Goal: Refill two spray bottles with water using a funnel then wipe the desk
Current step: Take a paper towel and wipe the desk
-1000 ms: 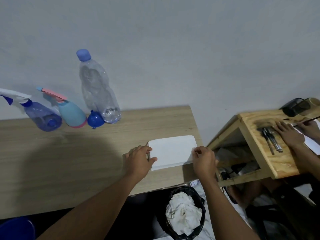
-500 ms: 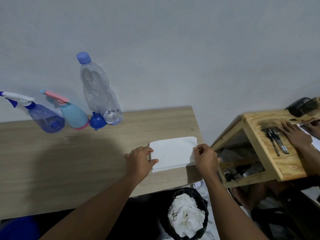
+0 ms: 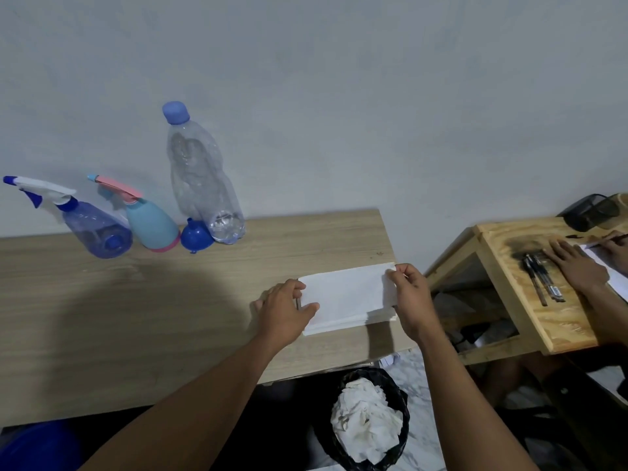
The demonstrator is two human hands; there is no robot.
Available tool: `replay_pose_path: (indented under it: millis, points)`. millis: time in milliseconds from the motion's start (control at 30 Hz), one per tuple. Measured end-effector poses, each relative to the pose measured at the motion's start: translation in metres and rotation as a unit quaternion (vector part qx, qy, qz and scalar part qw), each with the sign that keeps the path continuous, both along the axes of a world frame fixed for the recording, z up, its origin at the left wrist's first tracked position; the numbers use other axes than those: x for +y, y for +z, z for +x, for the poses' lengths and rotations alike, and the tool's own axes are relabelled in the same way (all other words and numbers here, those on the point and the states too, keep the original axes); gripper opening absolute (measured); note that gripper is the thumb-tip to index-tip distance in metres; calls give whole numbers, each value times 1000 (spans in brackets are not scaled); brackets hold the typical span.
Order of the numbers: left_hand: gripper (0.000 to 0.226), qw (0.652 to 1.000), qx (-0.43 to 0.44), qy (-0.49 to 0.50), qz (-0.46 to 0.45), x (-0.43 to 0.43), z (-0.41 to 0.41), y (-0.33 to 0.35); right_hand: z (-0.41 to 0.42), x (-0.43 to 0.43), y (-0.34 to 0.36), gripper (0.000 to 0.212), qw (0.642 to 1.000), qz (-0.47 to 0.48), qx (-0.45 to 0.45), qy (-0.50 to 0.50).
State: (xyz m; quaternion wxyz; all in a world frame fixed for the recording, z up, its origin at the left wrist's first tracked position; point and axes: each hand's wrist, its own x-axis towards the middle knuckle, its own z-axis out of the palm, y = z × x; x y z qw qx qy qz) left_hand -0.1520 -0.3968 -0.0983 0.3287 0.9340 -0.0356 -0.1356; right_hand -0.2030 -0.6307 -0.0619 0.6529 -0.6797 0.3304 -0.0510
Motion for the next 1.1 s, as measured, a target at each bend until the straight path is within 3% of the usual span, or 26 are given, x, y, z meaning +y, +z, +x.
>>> replay_pose_path:
  millis: [200, 433, 567, 767, 933, 1100]
  points:
    - [45, 992, 59, 52, -94, -7, 1, 14, -1, 3, -2, 12, 1000, 9, -7, -13]
    - [25, 970, 82, 108, -203, -8, 1, 15, -12, 2, -9, 6, 999, -14, -24, -28]
    - [21, 938, 154, 116, -288, -5, 2, 15, -16, 4, -7, 26, 999, -46, -24, -18]
    - [47, 891, 255, 94, -365, -2, 5, 24, -21, 2, 2, 42, 995, -71, 16, 67]
    - [58, 881, 258, 52, -393, 5, 14, 45, -21, -2, 24, 53, 995, -68, 3, 70]
    - [60, 881, 202, 38, -425, 13, 25, 72, -22, 1, 42, 64, 995, -58, -43, 74]
